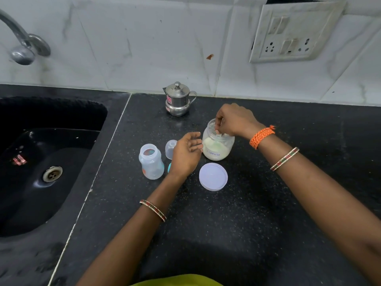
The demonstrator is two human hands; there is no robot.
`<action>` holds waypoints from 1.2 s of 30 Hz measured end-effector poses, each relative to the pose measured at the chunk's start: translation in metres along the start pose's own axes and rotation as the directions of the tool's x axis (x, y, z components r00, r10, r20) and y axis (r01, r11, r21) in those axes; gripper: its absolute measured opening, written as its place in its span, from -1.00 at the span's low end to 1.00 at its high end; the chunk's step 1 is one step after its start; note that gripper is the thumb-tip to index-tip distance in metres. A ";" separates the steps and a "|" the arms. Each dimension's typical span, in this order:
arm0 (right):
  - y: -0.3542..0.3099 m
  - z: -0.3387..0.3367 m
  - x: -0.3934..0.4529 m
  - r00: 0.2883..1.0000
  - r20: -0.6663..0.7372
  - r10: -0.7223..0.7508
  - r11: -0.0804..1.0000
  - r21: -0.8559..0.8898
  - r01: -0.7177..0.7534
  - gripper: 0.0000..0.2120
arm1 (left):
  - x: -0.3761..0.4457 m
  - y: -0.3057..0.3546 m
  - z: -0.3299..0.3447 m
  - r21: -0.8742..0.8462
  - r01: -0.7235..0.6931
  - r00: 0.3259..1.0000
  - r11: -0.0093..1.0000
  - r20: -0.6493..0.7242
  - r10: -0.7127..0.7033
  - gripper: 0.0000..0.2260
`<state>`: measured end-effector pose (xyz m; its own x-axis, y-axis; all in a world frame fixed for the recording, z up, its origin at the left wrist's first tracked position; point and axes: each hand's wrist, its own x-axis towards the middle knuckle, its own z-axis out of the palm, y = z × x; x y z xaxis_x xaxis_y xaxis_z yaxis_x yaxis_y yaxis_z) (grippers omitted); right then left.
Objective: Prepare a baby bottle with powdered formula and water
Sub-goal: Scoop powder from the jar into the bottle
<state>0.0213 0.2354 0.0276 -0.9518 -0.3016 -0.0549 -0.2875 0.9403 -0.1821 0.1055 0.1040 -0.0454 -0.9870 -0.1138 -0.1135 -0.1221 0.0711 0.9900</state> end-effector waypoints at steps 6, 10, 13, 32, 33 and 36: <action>-0.001 0.001 0.002 0.983 0.170 0.064 0.969 0.227 -0.102 -0.93 | -0.003 -0.002 0.001 -0.011 0.013 0.999 1.000 0.030 -0.013 -0.64; 0.007 -0.009 -0.001 0.985 0.143 0.095 0.933 0.333 -0.138 -0.97 | -0.004 -0.002 0.001 -0.043 0.007 0.999 0.999 0.032 -0.005 -0.64; 0.014 -0.013 -0.004 0.988 0.075 0.133 0.903 0.402 -0.152 -0.97 | -0.005 -0.003 0.001 -0.055 0.005 1.000 0.998 0.023 -0.004 -0.63; 0.029 -0.021 -0.016 0.974 0.146 0.171 0.748 0.624 -0.225 -0.93 | -0.007 -0.005 -0.006 -0.060 0.001 1.000 0.998 -0.024 -0.003 -0.62; 0.029 -0.021 -0.017 0.971 0.180 0.160 0.738 0.632 -0.238 -0.92 | -0.007 -0.004 -0.006 -0.062 0.002 1.000 0.998 -0.023 -0.004 -0.62; 0.033 -0.019 -0.018 0.968 0.167 0.188 0.700 0.669 -0.251 -0.91 | -0.007 -0.004 -0.005 -0.066 0.003 1.000 0.998 -0.020 -0.004 -0.62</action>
<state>0.0268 0.2747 0.0418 -0.9576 -0.1410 -0.2511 0.1093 0.6287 -0.7700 0.1137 0.0999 -0.0477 -0.9842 -0.1337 -0.1157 -0.1174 0.0049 0.9931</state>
